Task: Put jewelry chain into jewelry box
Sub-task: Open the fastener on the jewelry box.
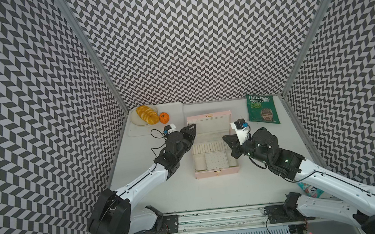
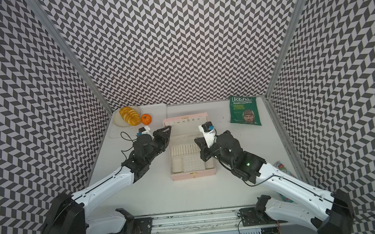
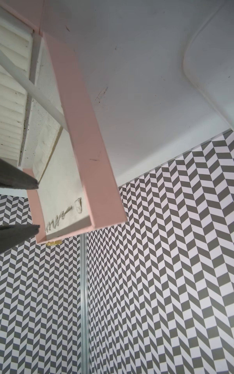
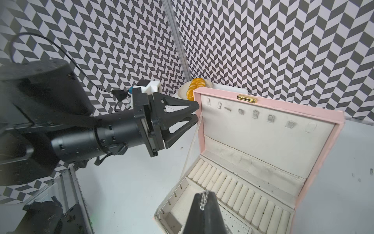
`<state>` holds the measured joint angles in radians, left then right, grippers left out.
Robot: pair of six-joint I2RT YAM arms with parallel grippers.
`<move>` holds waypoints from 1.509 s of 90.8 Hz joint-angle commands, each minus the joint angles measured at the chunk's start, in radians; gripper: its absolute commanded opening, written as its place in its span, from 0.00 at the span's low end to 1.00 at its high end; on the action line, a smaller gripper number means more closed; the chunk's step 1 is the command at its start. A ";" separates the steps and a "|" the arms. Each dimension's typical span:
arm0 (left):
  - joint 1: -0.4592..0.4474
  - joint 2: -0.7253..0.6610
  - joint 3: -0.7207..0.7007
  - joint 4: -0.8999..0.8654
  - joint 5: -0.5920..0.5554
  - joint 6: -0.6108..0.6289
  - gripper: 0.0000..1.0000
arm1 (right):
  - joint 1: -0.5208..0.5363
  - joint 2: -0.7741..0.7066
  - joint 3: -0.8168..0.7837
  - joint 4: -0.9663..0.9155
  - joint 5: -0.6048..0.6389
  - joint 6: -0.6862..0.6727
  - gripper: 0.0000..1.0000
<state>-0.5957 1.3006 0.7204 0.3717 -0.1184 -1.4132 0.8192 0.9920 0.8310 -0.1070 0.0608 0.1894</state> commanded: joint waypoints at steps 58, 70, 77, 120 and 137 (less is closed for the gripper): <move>-0.053 0.157 0.094 0.174 -0.070 -0.041 0.34 | -0.005 -0.067 -0.052 0.102 0.003 0.000 0.00; -0.048 0.173 0.110 0.173 -0.075 -0.043 0.34 | -0.005 -0.061 -0.050 0.104 -0.002 0.001 0.00; -0.044 0.189 0.120 0.171 -0.065 -0.052 0.34 | -0.006 -0.059 -0.049 0.103 -0.003 0.001 0.00; -0.025 0.232 0.128 0.182 -0.049 -0.093 0.34 | -0.005 -0.055 -0.051 0.107 -0.004 0.001 0.00; -0.021 0.230 0.140 0.174 -0.053 -0.089 0.35 | -0.005 -0.052 -0.052 0.109 -0.006 0.001 0.00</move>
<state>-0.6273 1.5223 0.8219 0.5304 -0.1696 -1.4982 0.8192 0.9363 0.7860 -0.0578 0.0628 0.1902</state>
